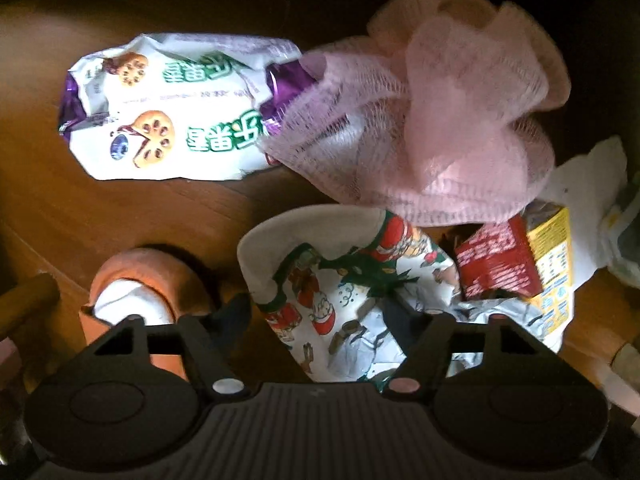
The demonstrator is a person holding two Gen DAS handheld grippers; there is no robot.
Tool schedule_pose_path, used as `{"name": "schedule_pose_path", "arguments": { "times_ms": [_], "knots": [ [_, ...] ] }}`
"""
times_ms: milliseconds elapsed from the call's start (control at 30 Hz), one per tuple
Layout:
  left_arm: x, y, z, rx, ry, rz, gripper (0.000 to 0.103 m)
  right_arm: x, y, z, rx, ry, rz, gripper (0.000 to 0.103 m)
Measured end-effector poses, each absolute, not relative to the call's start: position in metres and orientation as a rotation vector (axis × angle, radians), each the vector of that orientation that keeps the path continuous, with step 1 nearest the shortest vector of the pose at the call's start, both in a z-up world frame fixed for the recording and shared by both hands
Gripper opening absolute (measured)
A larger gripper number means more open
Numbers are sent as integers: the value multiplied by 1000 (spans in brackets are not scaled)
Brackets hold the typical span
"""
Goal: Collect trash
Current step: 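Grasp crumpled light-blue paper with right tool while left tool grasps printed Christmas bag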
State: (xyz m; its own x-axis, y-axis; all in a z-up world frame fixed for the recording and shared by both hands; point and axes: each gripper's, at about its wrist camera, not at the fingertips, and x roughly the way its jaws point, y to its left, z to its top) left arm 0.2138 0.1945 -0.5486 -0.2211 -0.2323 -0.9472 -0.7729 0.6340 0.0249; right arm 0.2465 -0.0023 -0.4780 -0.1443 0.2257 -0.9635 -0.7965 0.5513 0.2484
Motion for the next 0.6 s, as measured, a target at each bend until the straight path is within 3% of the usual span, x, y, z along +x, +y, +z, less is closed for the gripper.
{"name": "schedule_pose_path", "arguments": {
  "times_ms": [200,267,300,333,367,433,500,600],
  "knots": [
    [215,181,-558,-768,1775,592,44,244,3,-489,-551,1462,957,43],
    [215,177,-561,-756,1790,596,41,243,4,-492,-565,1463,950,41],
    [214,177,-562,-761,1791,599,38,242,5,-494,-573,1463,948,33],
    [213,175,-562,-764,1786,600,37,241,7,-495,-584,1463,942,11],
    [213,173,-564,-761,1781,601,34,241,7,-498,-594,1466,933,8],
    [214,170,-564,-753,1776,599,30,240,6,-499,-592,1472,923,9],
    [213,169,-563,-741,1767,599,19,239,5,-498,-598,1463,919,8],
    [207,173,-563,-738,1759,606,13,237,1,-490,-599,1448,903,7]
  ]
}}
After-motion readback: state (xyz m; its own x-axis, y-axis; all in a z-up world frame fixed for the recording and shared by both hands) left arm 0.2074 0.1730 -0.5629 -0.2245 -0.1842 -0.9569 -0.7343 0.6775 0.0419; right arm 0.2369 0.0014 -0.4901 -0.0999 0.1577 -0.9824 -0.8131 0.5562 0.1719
